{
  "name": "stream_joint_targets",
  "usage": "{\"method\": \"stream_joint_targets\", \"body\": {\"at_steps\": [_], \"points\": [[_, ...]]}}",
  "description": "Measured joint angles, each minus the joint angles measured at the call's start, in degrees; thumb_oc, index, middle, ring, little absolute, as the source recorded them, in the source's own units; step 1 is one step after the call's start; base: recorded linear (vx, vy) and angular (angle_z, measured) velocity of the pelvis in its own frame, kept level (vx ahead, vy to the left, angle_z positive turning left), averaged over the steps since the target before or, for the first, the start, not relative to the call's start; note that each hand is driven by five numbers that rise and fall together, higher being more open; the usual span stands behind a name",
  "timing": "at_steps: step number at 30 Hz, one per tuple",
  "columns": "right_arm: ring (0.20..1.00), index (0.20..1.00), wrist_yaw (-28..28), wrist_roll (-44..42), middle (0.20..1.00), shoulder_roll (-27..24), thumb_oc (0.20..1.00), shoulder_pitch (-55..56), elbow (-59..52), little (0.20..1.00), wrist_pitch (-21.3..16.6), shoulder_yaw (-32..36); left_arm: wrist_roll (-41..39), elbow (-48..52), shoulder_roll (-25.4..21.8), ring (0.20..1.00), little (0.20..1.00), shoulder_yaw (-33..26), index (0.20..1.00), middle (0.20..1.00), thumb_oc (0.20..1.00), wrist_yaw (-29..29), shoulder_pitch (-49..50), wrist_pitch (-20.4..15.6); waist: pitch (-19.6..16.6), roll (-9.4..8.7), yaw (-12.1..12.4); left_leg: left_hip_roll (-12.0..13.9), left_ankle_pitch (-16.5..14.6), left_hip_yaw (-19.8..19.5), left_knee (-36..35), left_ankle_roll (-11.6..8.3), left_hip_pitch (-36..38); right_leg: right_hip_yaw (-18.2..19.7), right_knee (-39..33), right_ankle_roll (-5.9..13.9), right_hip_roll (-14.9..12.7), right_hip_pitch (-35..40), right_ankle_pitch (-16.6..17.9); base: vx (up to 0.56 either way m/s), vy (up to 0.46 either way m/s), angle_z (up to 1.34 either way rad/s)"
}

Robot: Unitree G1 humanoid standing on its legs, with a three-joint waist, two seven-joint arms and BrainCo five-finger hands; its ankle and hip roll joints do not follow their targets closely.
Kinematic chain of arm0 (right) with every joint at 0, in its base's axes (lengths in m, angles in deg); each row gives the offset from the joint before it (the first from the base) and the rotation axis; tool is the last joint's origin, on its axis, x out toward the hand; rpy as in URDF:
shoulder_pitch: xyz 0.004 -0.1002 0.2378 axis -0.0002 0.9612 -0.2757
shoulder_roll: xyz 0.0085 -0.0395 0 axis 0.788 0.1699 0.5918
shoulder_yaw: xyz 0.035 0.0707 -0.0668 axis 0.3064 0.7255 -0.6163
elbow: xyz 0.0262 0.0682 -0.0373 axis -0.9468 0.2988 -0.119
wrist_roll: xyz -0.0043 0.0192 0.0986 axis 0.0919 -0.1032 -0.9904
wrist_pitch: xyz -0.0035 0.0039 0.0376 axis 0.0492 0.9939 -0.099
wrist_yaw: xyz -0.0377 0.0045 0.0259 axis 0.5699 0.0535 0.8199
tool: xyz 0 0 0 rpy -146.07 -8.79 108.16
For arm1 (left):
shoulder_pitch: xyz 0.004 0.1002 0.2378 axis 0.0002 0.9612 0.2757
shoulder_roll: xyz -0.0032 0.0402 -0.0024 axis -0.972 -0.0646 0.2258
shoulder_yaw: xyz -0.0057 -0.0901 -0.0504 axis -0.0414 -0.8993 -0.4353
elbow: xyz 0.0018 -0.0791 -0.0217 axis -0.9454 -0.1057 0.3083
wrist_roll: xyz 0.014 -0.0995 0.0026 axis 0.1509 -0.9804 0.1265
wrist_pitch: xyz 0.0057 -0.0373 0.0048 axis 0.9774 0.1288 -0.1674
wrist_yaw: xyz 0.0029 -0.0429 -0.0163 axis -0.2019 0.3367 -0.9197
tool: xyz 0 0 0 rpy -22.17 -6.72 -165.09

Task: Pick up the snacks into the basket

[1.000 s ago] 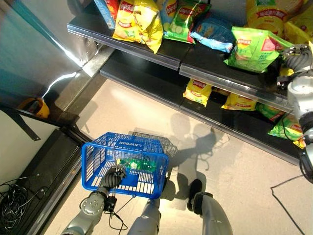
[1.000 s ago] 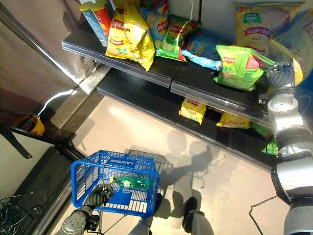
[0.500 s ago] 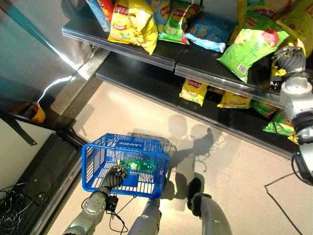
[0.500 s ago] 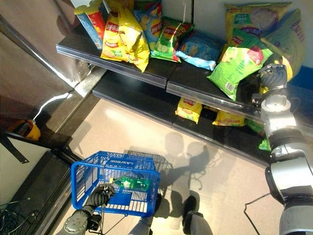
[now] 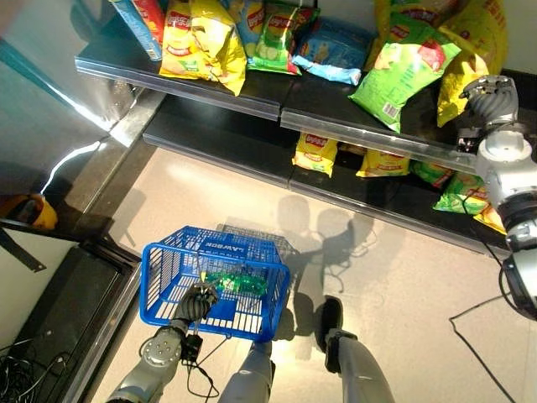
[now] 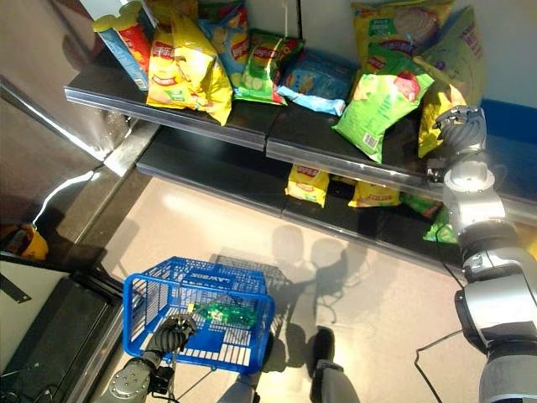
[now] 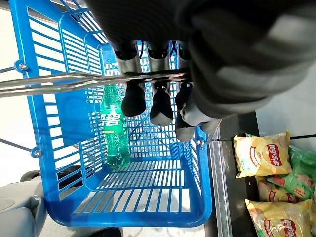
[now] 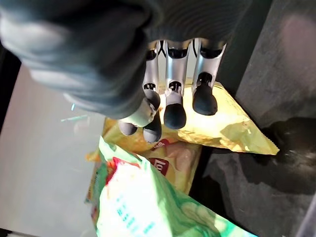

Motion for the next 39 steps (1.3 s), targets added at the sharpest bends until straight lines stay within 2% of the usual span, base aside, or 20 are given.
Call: {"method": "stream_joint_targets", "body": {"at_steps": [1,10,17,27,39], "points": [[1.0,1.0,-0.03,-0.89,1.0,-0.01,1.0,0.0,-0.99,1.0,-0.29,0.01,0.0,-0.01,0.01,0.2,0.2,-0.01,0.2,0.2,0.2,0.0,0.0,0.0,-0.01,-0.01,-0.04,0.16,-0.07,0.43,-0.01,0.12,0.05,0.23,-0.56,-0.05,0.22,0.14,0.57,0.0,0.007,-0.17],[1.0,1.0,-1.75,-6.66,1.0,0.45,1.0,0.36,-0.29,1.0,-0.62,0.95,-0.02,-0.07,0.08,0.2,0.2,0.02,0.2,0.2,0.2,0.09,-0.54,0.48,-0.02,-0.04,-0.32,0.61,0.02,1.0,-0.09,0.37,0.17,0.74,-2.99,0.37,0.94,1.17,2.08,0.0,0.005,-0.04],[1.0,1.0,-2.34,-7.84,1.0,3.03,1.0,0.35,2.34,1.0,-0.57,0.89,-0.06,-0.07,0.08,0.2,0.2,0.04,0.2,0.2,0.2,0.19,-0.58,0.57,-0.02,-0.05,-0.42,0.63,0.05,1.02,-0.09,0.38,0.15,0.72,-3.02,0.34,0.93,1.19,2.12,0.0,0.0,0.0],[1.0,1.0,-2.37,-7.91,1.0,3.56,1.0,-0.63,8.63,1.0,-0.13,0.85,-0.7,-0.06,0.09,0.2,0.2,1.1,0.2,0.2,0.2,0.11,-0.96,0.6,-0.03,-0.03,0.07,0.46,0.45,0.52,-0.75,0.48,0.12,0.1,-2.71,0.38,0.43,1.03,2.02,0.01,-0.021,0.02],[1.0,1.0,-2.82,-8.87,1.0,5.31,1.0,-0.98,10.56,1.0,0.28,0.91,-0.74,-0.04,0.23,0.2,0.2,1.21,0.2,0.2,0.2,0.13,-1.12,0.61,-0.08,0.08,0.61,-0.22,1.34,-1.37,-1.73,-0.3,-0.02,-1.82,2.49,-0.21,-1.35,-0.95,-1.21,0.01,-0.04,0.12]]}}
